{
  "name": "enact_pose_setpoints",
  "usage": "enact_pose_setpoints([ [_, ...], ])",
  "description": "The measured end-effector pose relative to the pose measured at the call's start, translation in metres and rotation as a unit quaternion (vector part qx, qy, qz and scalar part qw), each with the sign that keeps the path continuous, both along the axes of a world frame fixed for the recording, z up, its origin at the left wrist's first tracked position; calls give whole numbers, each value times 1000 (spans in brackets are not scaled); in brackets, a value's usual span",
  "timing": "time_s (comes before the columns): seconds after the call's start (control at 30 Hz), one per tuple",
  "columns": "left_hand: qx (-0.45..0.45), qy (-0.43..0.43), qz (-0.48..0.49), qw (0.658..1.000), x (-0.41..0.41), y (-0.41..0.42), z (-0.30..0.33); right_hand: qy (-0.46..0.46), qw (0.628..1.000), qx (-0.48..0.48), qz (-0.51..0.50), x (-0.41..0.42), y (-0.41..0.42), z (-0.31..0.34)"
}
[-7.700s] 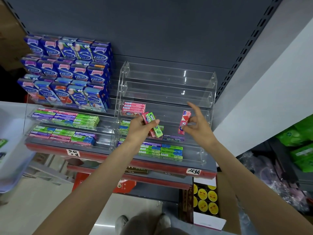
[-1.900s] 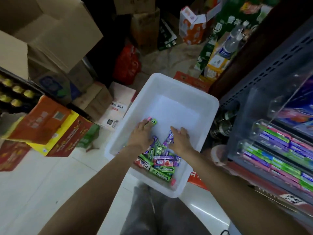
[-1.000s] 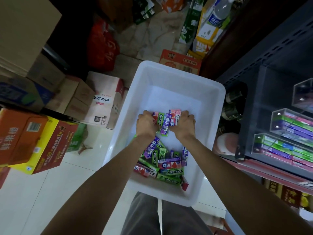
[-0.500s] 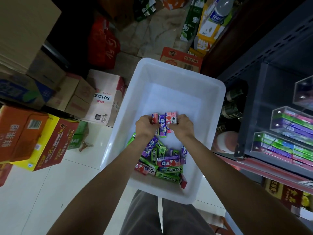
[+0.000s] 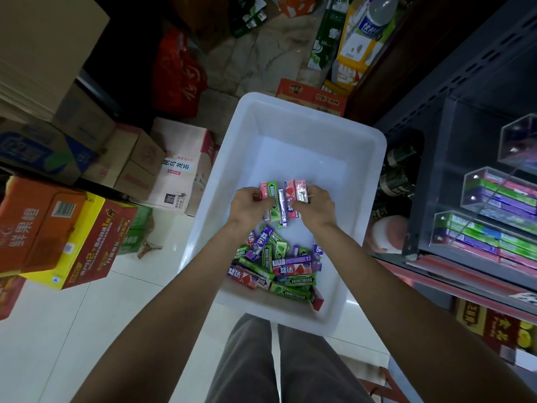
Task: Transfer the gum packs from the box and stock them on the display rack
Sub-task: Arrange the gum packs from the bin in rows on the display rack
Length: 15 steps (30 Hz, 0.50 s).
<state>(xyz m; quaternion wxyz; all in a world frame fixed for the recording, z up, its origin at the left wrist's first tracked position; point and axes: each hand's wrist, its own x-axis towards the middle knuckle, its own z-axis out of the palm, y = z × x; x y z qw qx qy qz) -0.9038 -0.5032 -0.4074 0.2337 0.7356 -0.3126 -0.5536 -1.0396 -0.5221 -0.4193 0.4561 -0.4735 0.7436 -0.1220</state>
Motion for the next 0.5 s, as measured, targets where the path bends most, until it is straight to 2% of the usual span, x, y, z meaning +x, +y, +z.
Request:
enact_pose_setpoints([
  [0.1, -13, 107, 63, 992, 3, 6, 27, -74, 996, -24, -42, -9, 6, 30],
  [0.2, -22, 221, 106, 969, -2, 9, 64, -160, 984, -36, -71, -24, 12, 69],
  [0.3, -33, 307, 105, 945, -16, 7, 95, -252, 962, -50, -94, -41, 15, 112],
  [0.4, -61, 308, 54, 948, -40, 4, 123, -288, 950, -88, -86, -61, 19, 149],
  [0.5, -115, 239, -16, 964, -76, 0, 151, -296, 942, -127, -98, -92, 23, 180],
])
